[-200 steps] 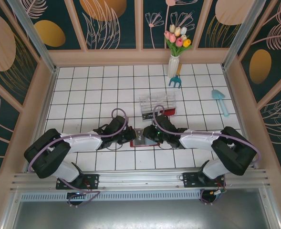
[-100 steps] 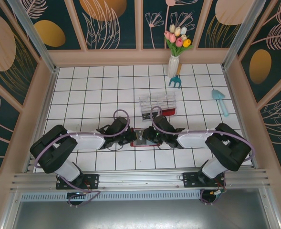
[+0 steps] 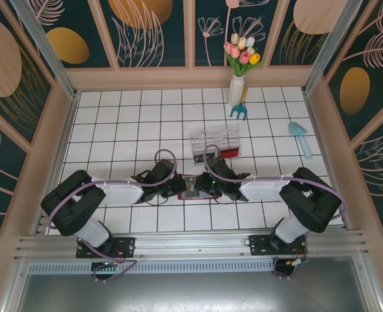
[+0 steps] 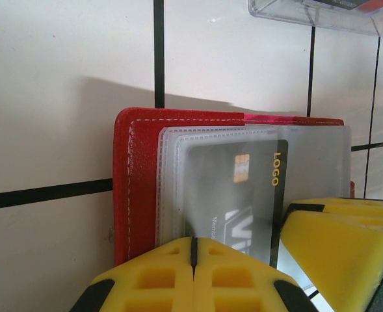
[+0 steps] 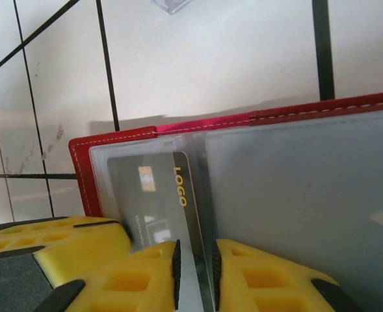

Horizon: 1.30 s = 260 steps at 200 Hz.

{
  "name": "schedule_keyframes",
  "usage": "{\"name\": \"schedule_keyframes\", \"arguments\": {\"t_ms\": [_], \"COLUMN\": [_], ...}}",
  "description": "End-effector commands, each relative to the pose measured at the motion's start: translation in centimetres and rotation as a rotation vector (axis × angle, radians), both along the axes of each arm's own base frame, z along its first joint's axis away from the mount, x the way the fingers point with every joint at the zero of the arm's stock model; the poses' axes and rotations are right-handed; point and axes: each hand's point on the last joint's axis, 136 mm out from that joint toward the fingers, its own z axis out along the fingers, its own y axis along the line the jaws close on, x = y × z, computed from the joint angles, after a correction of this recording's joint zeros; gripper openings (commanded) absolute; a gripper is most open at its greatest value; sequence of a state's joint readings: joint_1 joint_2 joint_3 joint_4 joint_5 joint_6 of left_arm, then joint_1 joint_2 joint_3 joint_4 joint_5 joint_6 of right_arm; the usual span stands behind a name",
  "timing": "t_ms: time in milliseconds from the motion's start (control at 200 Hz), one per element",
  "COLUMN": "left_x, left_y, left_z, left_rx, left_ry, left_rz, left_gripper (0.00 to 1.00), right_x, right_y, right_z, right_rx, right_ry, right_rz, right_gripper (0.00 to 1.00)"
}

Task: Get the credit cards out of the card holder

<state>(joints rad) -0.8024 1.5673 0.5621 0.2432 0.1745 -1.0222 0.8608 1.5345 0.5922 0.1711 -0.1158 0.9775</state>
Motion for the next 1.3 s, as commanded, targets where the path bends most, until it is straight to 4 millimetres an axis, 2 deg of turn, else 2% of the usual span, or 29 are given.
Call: {"name": "schedule_keyframes", "arguments": {"t_ms": [0,240,440,581,616,841,1156,1296], "left_x": [-1.6,-1.6,-1.7,-1.7,-1.7,-1.7,-1.8,-1.7], "left_y": [3.0,2.9,2.8,2.8,2.8,3.2,3.3,3.0], "left_z": [-3.5,-3.5,-3.6,-3.6,-3.7,-3.9,-4.0,-3.9], "left_rx": [0.146,0.139,0.134,0.134,0.135,0.150,0.158,0.151], "left_ry": [0.074,0.073,0.077,0.077,0.078,0.083,0.084,0.082], "left_rz": [0.012,0.009,0.007,0.006,0.007,0.017,0.016,0.010], "left_gripper": [0.00,0.00,0.00,0.00,0.00,0.00,0.00,0.00], "right_x": [-0.1,-0.6,-0.4,-0.5,-0.5,-0.6,-0.5,-0.6], "right_y": [-0.7,0.2,0.2,-0.6,-0.7,-1.5,-4.3,-3.7], "right_z": [-0.9,-1.8,-0.7,-0.6,-0.5,-0.5,-0.2,0.3], "right_rx": [-0.069,-0.036,0.018,0.063,0.076,0.095,0.079,0.113], "right_ry": [0.016,0.050,0.029,0.032,0.032,0.029,0.013,-0.003], "right_rz": [-0.011,0.018,0.008,-0.021,-0.024,-0.049,-0.105,-0.074], "right_gripper": [0.23,0.22,0.14,0.06,0.00,0.00,0.00,0.00]}}
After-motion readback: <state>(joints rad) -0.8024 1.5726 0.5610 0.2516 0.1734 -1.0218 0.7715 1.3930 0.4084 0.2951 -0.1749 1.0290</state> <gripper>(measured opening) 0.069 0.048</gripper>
